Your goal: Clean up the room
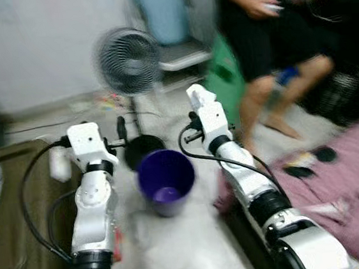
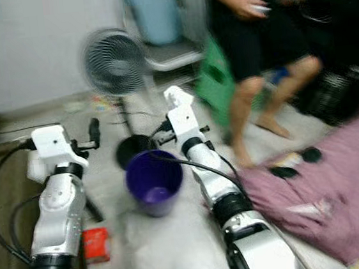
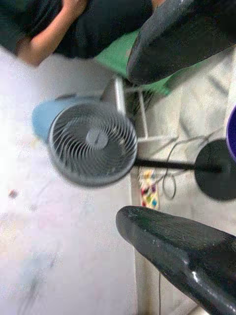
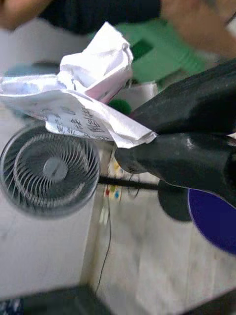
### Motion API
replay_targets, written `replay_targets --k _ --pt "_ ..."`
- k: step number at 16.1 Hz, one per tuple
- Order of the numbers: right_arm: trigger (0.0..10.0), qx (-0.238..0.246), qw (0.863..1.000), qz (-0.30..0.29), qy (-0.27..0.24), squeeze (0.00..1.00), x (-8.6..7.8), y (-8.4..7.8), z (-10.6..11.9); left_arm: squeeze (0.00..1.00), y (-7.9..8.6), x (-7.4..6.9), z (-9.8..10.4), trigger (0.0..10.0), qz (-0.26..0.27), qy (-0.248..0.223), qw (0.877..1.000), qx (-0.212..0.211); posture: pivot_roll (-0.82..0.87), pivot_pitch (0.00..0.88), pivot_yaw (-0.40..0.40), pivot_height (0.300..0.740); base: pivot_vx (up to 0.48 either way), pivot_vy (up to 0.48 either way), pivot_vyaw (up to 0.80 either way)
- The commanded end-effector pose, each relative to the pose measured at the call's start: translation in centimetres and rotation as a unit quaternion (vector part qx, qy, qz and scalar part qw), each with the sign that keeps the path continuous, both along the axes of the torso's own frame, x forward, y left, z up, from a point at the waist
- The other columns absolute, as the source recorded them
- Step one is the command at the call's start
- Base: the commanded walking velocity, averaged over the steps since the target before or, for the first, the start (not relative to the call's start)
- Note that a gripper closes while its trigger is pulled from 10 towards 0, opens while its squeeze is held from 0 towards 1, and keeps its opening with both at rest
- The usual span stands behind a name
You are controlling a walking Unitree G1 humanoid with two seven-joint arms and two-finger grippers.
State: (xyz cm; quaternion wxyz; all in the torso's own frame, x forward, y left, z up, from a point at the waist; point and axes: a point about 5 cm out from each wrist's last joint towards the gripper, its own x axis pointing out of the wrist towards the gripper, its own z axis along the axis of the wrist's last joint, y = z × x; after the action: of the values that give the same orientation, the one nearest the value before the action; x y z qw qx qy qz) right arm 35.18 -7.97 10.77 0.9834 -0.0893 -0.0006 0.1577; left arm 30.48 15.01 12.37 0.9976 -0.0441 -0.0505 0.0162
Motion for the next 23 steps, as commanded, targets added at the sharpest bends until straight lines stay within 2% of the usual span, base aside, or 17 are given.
replay_targets --k 1,3,9,23 --pt "10.0 -0.001 1.0 -0.005 0.001 0.0 0.16 -0.43 0.01 0.0 -0.61 0.06 0.18 10.0 -0.015 -0.004 1.0 -0.004 0.04 0.0 -0.061 0.74 0.0 0.0 0.8" --pt "10.0 0.0 1.0 -0.006 0.001 0.0 0.19 -0.44 0.05 0.0 -0.73 0.08 0.24 10.0 -0.022 -0.006 1.0 -0.008 0.04 0.0 -0.06 0.74 0.0 0.0 0.7" --pt "10.0 0.005 1.0 -0.008 0.003 0.0 0.23 -0.5 0.04 0.0 -1.25 -0.1 0.45 10.0 -0.045 -0.016 0.999 -0.017 0.04 0.002 -0.06 0.74 0.0 0.0 0.0" --pt "10.0 0.005 1.0 -0.006 0.003 0.0 0.25 -0.38 0.05 0.0 -1.11 -0.1 0.47 10.0 -0.049 -0.017 0.998 -0.019 0.04 0.001 -0.056 0.74 0.289 0.0 0.0"
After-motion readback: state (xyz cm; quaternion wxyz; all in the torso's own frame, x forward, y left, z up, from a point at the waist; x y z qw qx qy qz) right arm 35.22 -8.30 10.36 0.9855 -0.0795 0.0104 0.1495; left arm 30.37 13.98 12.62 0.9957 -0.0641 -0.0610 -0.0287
